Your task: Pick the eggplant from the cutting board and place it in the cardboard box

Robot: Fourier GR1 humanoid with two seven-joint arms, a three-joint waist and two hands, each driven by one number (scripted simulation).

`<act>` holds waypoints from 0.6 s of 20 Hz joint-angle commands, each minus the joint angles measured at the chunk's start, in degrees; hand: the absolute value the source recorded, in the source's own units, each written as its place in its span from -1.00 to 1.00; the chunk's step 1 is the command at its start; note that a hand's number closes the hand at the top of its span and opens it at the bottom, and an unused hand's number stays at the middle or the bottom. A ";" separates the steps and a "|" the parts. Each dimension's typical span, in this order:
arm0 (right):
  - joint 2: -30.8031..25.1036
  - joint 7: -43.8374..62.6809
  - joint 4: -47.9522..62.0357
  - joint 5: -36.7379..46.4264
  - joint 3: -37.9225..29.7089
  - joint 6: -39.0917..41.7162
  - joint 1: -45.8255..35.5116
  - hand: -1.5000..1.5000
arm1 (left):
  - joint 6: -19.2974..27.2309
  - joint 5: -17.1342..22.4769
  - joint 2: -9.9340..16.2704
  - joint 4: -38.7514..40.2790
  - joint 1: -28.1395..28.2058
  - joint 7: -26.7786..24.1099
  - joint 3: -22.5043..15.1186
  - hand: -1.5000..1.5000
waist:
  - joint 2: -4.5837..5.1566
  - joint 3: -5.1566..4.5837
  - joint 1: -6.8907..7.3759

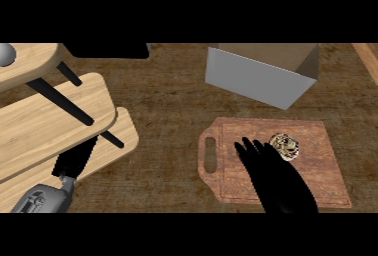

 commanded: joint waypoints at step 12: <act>2.00 -4.04 6.61 3.78 -1.66 -0.12 0.74 -1.00 | -0.73 -3.18 -4.00 -6.17 -4.93 1.72 -3.70 0.00 | -0.61 0.96 -0.75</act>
